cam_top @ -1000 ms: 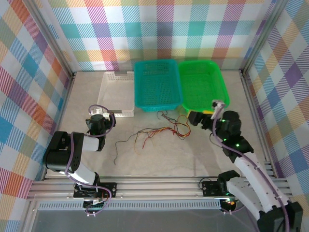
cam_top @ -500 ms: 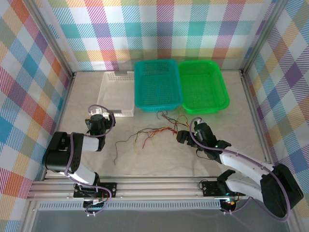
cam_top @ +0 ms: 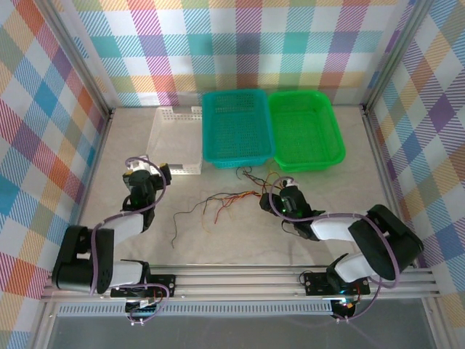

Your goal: Untangle the cables

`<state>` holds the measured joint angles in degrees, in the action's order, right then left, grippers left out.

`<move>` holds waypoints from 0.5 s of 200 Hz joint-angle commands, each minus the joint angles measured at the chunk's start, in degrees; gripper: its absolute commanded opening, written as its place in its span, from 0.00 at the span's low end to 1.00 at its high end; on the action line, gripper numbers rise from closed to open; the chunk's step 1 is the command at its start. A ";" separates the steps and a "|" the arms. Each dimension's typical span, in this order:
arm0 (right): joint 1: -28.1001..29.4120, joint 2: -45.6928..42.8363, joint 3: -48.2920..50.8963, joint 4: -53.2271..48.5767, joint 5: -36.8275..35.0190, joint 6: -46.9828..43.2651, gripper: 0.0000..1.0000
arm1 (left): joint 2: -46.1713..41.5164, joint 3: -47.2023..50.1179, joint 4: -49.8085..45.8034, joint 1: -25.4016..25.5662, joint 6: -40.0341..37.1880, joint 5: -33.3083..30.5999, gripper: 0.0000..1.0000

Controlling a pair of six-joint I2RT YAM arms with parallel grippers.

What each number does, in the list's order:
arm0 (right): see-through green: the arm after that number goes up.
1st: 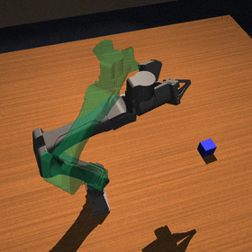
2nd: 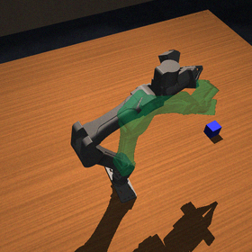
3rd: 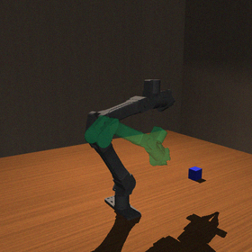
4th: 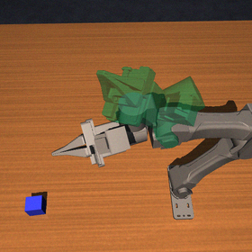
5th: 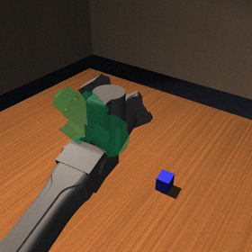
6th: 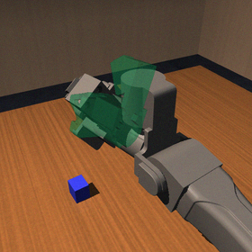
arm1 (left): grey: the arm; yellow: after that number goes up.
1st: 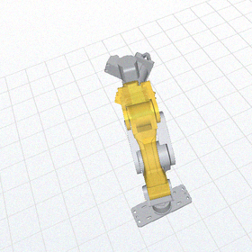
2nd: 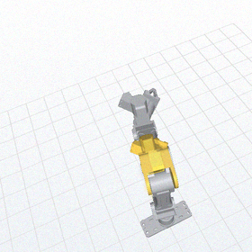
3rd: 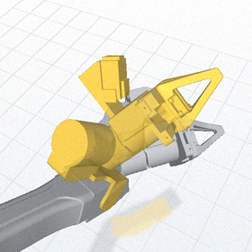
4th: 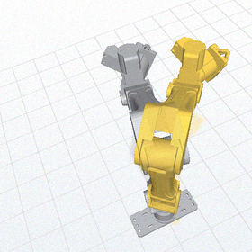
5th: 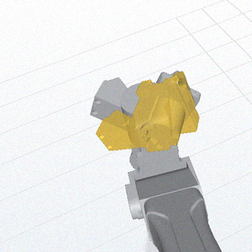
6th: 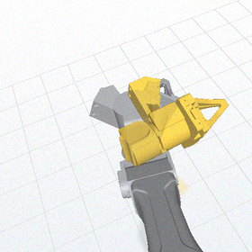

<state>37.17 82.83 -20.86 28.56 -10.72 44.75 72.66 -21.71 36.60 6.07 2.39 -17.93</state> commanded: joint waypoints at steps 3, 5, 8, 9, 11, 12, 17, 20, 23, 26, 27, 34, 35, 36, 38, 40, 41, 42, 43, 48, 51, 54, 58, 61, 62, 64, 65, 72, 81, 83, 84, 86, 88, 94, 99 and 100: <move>0.36 2.69 -1.01 9.73 -0.33 0.64 0.52 | -7.58 -2.50 -10.56 0.53 5.69 -2.15 1.00; 0.32 2.78 -1.02 9.75 -0.34 0.67 0.51 | -8.21 -3.01 -12.34 0.59 6.40 -2.40 1.00; 0.44 3.01 -1.10 9.96 -0.23 0.69 0.49 | -8.98 -4.01 -15.29 0.59 7.48 -2.77 1.00; 0.45 3.11 -1.10 9.99 -0.20 0.69 0.48 | -9.27 -4.33 -16.27 0.60 7.86 -2.83 1.00; 0.45 3.21 -1.17 10.08 -0.12 0.64 0.47 | -9.71 -5.08 -18.29 0.61 8.61 -2.99 1.00; 0.49 3.30 -1.19 10.10 -0.10 0.62 0.47 | -9.81 -5.48 -19.27 0.61 9.00 -3.03 1.00; 0.61 3.54 -1.26 10.35 -0.01 0.51 0.45 | -10.59 -7.36 -23.89 0.66 10.71 -3.07 1.00; 0.67 3.71 -1.33 10.50 0.06 0.37 0.43 | -10.90 -8.43 -26.27 0.64 11.48 -2.78 1.00; 0.71 3.82 -1.37 10.59 -0.05 0.34 0.42 | -11.07 -9.39 -28.32 0.66 12.10 -2.23 1.00; 0.79 3.90 -1.37 10.64 -0.06 0.27 0.41 | -11.21 -10.32 -30.06 0.63 12.56 -1.54 1.00; 0.80 3.95 -1.37 10.68 -0.03 0.26 0.41 | -11.31 -10.61 -30.74 0.67 12.77 -1.29 1.00; 0.88 4.07 -1.50 10.74 -0.05 0.10 0.38 | -11.70 -12.63 -35.06 0.70 14.78 0.15 1.00; 0.88 4.04 -1.53 10.73 -0.02 0.08 0.38 | -11.73 -12.90 -35.57 0.66 15.12 0.39 1.00; 0.89 4.07 -1.54 10.73 0.03 0.03 0.38 | -11.78 -13.13 -36.08 0.68 15.41 0.63 1.00; 0.84 4.05 -1.61 10.67 0.05 -0.07 0.37 | -12.00 -13.60 -36.87 0.63 16.21 1.00 1.00; 0.88 4.08 -1.68 10.58 0.12 -0.18 0.37 | -12.21 -14.26 -38.03 0.64 16.87 1.39 1.00; 0.84 4.05 -1.70 10.53 0.15 -0.28 0.36 | -12.29 -14.38 -38.54 0.63 17.17 1.58 1.00; 0.86 4.03 -1.71 10.50 0.20 -0.37 0.36 | -12.46 -14.61 -39.02 0.62 17.32 1.80 1.00; 0.86 4.03 -1.71 10.50 0.20 -0.37 0.36 | -12.59 -14.82 -39.48 0.62 17.66 2.00 1.00; 0.97 3.89 -1.85 10.18 0.26 -0.66 0.34 | -13.22 -15.70 -41.94 0.61 19.06 2.78 1.00; 0.98 3.92 -1.96 10.00 0.33 -0.77 0.33 | -13.83 -16.19 -43.35 0.61 19.73 3.00 1.00; 1.02 3.84 -2.03 9.84 0.34 -1.07 0.32 | -14.33 -16.59 -44.64 0.63 20.42 3.14 1.00; 0.98 3.76 -2.07 9.61 0.51 -1.31 0.31 | -15.25 -16.96 -46.17 0.64 21.66 3.16 1.00; 1.03 3.59 -2.14 9.40 0.59 -1.60 0.29 | -15.95 -17.04 -47.05 0.63 22.55 3.13 1.00; 1.03 3.59 -2.14 9.40 0.59 -1.60 0.29 | -16.18 -17.04 -47.32 0.67 22.69 3.15 1.00; 1.06 3.43 -2.16 9.31 0.72 -1.87 0.28 | -16.73 -17.13 -47.85 0.63 23.32 3.10 1.00; 1.06 3.43 -2.16 9.31 0.72 -1.87 0.28 | -16.97 -17.18 -48.16 0.66 23.52 3.13 1.00; 1.06 3.08 -2.23 8.90 1.18 -2.48 0.26 | -18.93 -17.37 -50.10 0.66 25.37 3.08 1.00; 1.14 2.42 -2.17 8.25 1.41 -3.10 0.23 | -21.47 -17.85 -55.11 0.66 28.43 1.95 1.00; 1.15 2.23 -2.17 8.20 1.47 -3.27 0.22 | -22.03 -17.93 -56.30 0.67 29.18 1.37 1.00; 1.15 2.15 -2.12 8.19 1.44 -3.36 0.22 | -22.34 -17.97 -56.60 0.64 29.87 1.08 1.00; 1.20 2.03 -2.09 8.12 1.52 -3.47 0.22 | -22.91 -18.05 -57.99 0.62 31.27 0.38 1.00; 1.23 1.89 -2.08 8.03 1.57 -3.62 0.21 | -23.29 -18.13 -59.35 0.62 32.79 -0.21 1.00; 1.28 1.47 -1.99 8.01 1.65 -4.01 0.19 | -25.37 -18.39 -63.60 0.68 38.02 -2.28 1.00; 1.31 1.07 -2.07 8.01 1.87 -4.35 0.17 | -26.86 -18.47 -66.77 0.68 43.55 -2.98 1.00; 1.32 0.96 -2.08 7.17 1.90 -4.42 0.17 | -27.17 -18.41 -67.20 0.65 44.09 -3.02 1.00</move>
<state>37.95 86.02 -21.78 35.83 -9.85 43.05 51.51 -38.52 -10.63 6.37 27.35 -16.64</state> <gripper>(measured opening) 0.205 0.997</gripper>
